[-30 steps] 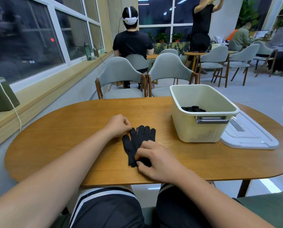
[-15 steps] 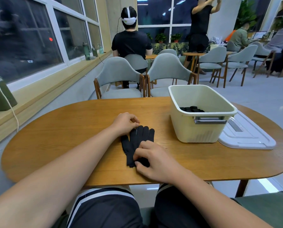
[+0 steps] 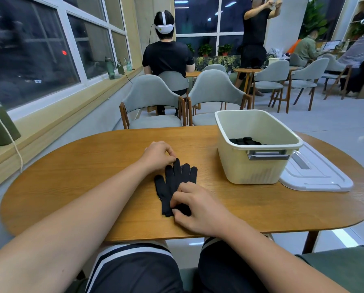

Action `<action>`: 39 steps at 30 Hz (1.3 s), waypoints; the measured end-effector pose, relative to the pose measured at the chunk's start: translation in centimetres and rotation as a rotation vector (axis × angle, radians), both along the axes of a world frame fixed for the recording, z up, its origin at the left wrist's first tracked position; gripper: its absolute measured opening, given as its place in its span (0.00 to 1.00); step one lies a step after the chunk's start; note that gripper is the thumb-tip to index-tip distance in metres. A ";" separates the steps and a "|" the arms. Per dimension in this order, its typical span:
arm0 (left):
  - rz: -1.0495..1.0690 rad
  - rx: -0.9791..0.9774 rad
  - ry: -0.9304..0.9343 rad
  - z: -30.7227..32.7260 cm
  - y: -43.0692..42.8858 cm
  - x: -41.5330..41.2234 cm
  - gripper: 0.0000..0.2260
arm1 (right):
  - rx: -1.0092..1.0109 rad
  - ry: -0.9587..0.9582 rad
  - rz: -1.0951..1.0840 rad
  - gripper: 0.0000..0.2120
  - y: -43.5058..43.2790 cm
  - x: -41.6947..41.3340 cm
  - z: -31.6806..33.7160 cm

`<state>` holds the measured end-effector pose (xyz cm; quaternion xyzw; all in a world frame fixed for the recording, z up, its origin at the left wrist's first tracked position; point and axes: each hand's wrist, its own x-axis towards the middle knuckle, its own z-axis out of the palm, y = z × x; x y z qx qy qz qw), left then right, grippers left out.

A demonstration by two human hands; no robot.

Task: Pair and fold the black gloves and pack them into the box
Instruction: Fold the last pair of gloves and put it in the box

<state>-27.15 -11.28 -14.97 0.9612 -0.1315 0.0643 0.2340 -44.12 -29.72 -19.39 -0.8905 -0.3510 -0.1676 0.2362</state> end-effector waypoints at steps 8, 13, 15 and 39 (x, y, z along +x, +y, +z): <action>0.017 0.065 0.095 -0.1 -0.1 0.4 0.07 | 0.002 -0.018 0.023 0.05 -0.1 0.2 -0.3; 0.029 0.084 0.078 -0.9 -0.9 0.6 0.08 | 0.009 -0.065 0.026 0.05 -0.1 0.4 -0.4; 0.035 0.093 0.060 -1.0 -1.1 0.7 0.07 | 0.030 -0.075 0.031 0.05 -0.2 0.4 -0.4; -0.090 0.058 0.043 0.0 -2.1 0.4 0.06 | 0.005 -0.056 0.020 0.04 -0.2 0.3 -0.4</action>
